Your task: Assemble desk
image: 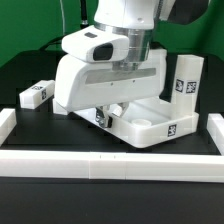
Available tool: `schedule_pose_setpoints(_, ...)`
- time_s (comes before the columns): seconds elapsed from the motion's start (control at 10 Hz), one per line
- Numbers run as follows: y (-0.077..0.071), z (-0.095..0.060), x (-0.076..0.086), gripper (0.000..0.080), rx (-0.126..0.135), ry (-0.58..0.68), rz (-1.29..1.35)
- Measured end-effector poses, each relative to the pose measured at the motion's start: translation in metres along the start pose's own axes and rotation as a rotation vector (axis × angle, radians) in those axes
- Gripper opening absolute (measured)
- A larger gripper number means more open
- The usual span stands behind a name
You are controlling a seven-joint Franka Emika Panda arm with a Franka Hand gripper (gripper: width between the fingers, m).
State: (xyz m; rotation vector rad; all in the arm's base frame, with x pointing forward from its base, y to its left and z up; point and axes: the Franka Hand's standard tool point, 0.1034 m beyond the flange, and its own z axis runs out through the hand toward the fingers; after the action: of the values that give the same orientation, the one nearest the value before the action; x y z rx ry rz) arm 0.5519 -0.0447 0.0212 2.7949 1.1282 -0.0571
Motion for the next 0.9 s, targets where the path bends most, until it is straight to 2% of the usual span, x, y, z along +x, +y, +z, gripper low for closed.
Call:
schedule_pose_setpoints(0.2,0.002,0.000,0.000,0.0061,-0.009,-0.010,-0.117)
schedule_pose_setpoints(0.5,0.001,-0.002,0.029,0.0061,-0.041,-0.021,-0.377)
schedule_pose_setpoints(0.7,-0.003,-0.001,0.045,0.0061,-0.048,-0.022,-0.490)
schedule_pose_setpoints(0.9,0.001,0.000,0.041,0.0061,-0.054,-0.039,-0.616)
